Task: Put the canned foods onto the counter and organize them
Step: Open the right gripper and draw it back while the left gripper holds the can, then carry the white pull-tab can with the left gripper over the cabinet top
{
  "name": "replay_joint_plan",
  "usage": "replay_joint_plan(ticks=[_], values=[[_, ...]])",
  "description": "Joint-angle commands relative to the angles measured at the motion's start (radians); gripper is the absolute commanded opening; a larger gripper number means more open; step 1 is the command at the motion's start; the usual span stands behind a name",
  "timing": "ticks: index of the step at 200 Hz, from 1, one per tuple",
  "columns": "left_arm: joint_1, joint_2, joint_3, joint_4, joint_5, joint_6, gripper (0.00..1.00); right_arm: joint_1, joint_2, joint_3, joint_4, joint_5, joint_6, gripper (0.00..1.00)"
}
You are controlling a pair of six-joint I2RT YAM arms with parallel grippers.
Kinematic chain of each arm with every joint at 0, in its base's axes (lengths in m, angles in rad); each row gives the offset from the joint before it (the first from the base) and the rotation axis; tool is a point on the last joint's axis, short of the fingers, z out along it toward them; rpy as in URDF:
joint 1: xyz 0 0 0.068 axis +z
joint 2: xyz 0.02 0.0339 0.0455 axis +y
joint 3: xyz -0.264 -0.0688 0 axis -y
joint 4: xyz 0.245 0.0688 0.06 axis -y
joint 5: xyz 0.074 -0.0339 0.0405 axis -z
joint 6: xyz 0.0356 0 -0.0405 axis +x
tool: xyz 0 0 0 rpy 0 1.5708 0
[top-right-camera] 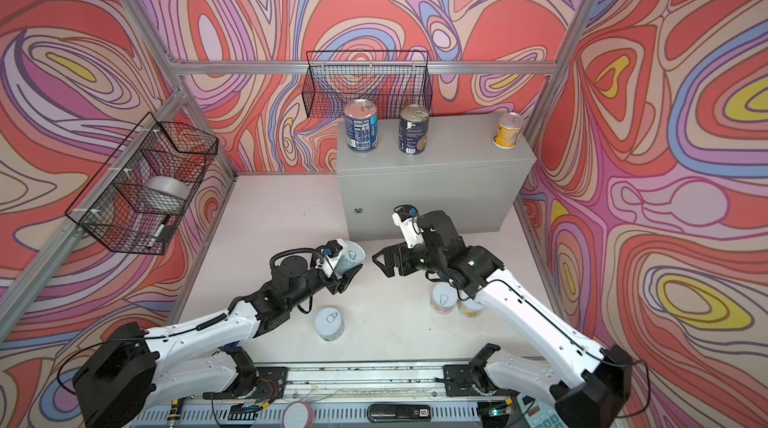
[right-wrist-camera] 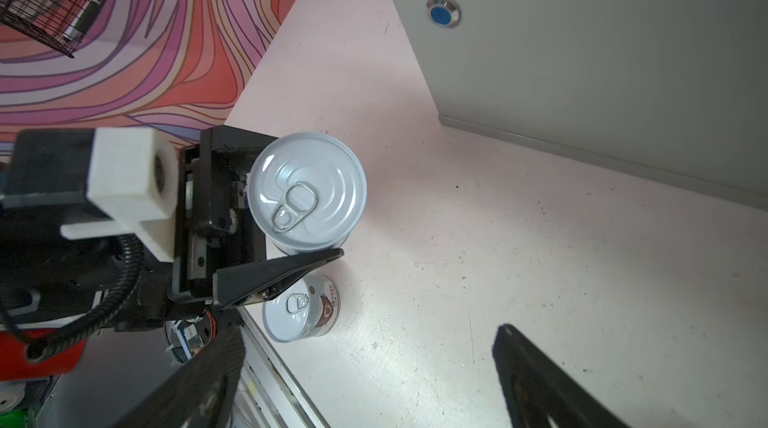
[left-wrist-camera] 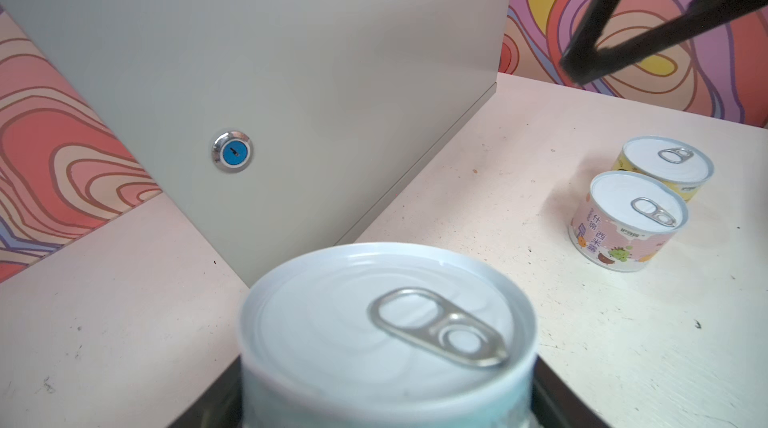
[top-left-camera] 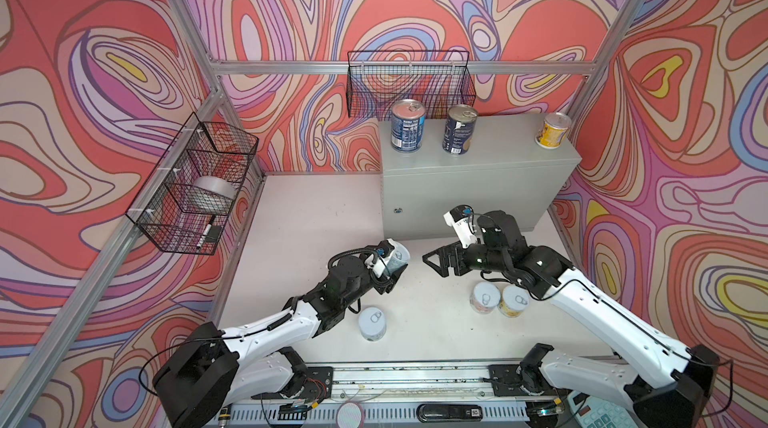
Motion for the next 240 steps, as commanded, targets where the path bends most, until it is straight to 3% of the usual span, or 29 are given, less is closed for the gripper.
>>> replay_joint_plan(ticks=[1, 23, 54, 152, 240], values=[[0.001, -0.032, 0.114, 0.059, -0.02, -0.054, 0.37, -0.002, -0.111, -0.08, 0.031, 0.111, 0.02, 0.98], [0.001, 0.001, 0.191, 0.049, -0.002, -0.089, 0.37, -0.002, -0.235, -0.149, 0.023, 0.176, 0.063, 0.99], [0.001, 0.092, 0.32, 0.061, 0.068, -0.163, 0.36, -0.002, -0.368, -0.197, 0.018, 0.181, 0.121, 0.98], [-0.001, 0.398, 0.687, 0.164, 0.312, -0.257, 0.35, -0.002, -0.556, -0.333, -0.036, 0.271, 0.196, 0.98], [-0.007, 0.573, 0.957, 0.168, 0.387, -0.194, 0.35, -0.002, -0.695, -0.436, -0.055, 0.311, 0.221, 0.99]])
